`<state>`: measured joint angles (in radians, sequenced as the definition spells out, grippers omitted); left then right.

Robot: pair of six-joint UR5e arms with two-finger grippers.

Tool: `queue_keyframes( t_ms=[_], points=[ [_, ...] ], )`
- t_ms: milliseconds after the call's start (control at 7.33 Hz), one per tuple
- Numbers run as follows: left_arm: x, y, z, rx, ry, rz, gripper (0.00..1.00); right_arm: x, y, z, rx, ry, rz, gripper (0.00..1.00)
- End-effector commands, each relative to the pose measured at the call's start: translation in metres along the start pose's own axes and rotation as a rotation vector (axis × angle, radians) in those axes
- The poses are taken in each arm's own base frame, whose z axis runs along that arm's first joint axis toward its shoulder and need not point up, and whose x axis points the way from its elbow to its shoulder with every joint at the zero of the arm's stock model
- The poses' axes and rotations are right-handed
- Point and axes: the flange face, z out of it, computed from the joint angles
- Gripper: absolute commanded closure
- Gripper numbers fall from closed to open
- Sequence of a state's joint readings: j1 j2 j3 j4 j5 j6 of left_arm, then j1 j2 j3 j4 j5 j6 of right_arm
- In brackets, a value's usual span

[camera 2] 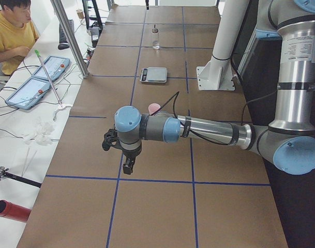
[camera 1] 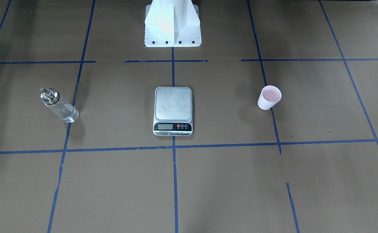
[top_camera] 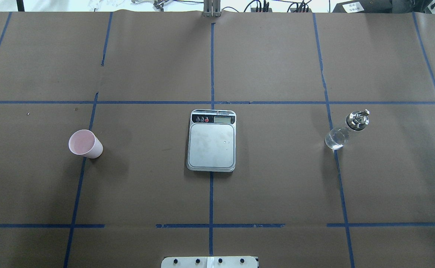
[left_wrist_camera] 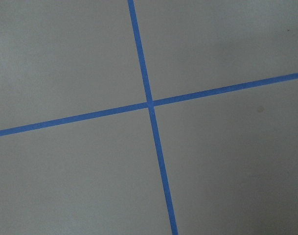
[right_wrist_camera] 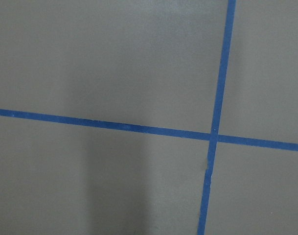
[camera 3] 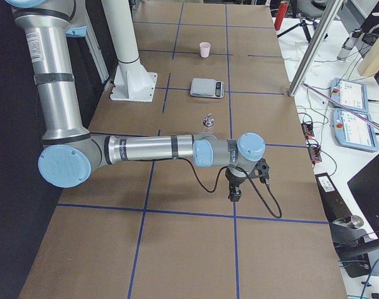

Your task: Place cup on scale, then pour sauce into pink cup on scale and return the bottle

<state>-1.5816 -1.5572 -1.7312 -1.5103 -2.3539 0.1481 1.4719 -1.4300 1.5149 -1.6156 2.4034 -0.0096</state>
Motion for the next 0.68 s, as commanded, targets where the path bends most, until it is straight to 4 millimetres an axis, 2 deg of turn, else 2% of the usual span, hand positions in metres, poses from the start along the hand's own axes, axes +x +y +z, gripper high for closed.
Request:
queue_keyframes(
  t_ms=[0,545],
  points=[
    [0.0037,-0.0037,-0.0023,0.007,0.008,0.006,0.00,0.0050,0.0009,-0.0073,0.013,0.001,-0.032,0.00],
    [0.0112,-0.0047,-0.0044,0.019,0.008,0.027,0.00,0.0046,0.0039,-0.0060,0.019,-0.005,-0.025,0.00]
  ],
)
